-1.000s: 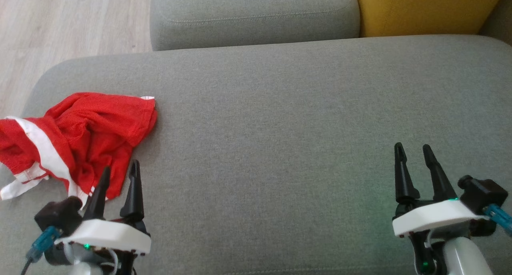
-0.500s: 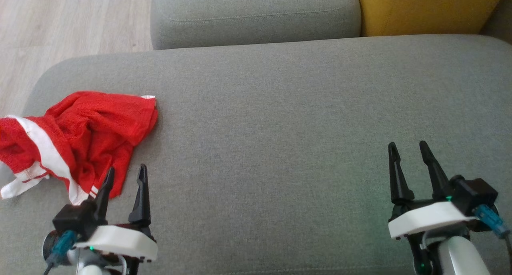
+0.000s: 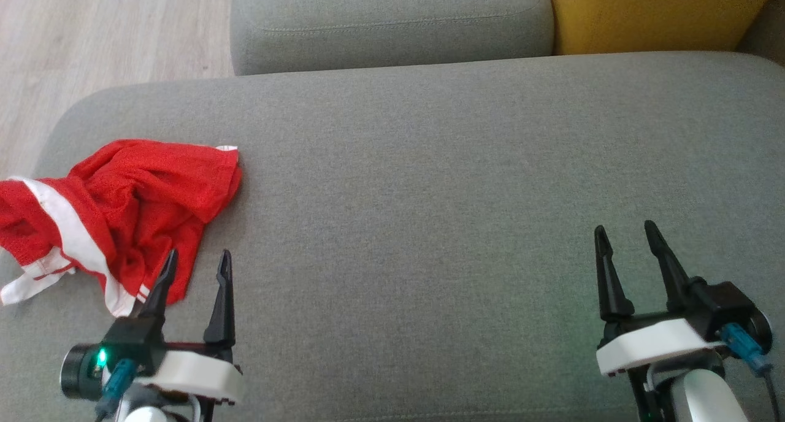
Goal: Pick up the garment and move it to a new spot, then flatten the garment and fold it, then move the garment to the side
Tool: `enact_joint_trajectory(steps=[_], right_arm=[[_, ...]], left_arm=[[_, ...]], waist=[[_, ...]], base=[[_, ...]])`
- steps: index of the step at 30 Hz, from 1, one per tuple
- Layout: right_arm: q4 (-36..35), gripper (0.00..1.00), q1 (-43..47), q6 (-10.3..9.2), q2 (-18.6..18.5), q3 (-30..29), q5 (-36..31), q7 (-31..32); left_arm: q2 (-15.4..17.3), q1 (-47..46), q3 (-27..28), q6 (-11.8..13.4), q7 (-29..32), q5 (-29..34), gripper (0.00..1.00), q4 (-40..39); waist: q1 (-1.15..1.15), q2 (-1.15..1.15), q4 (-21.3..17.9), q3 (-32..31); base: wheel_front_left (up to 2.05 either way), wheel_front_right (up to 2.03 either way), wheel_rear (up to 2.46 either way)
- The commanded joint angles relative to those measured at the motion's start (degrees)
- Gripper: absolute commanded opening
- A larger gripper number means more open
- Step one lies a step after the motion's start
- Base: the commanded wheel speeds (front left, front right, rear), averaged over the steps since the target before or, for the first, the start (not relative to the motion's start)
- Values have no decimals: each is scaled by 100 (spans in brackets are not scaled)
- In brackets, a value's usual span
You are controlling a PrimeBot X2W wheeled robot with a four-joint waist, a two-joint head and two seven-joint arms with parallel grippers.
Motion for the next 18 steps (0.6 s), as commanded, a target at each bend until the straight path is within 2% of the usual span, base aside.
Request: enact_joint_trajectory(steps=[1, 18], right_arm=[[-232, 100, -100, -4, -29, 129, -196, -87], [-197, 100, -62, -4, -29, 55, -108, -41]], left_arm=[[64, -110, 179, 37, -104, 187, 100, -235], [-77, -112, 325, -55, -119, 86, 100, 39]], waist=[[0, 0, 2, 0], [0, 0, -8, 17]], base=[[0, 0, 0], [0, 0, 0]])
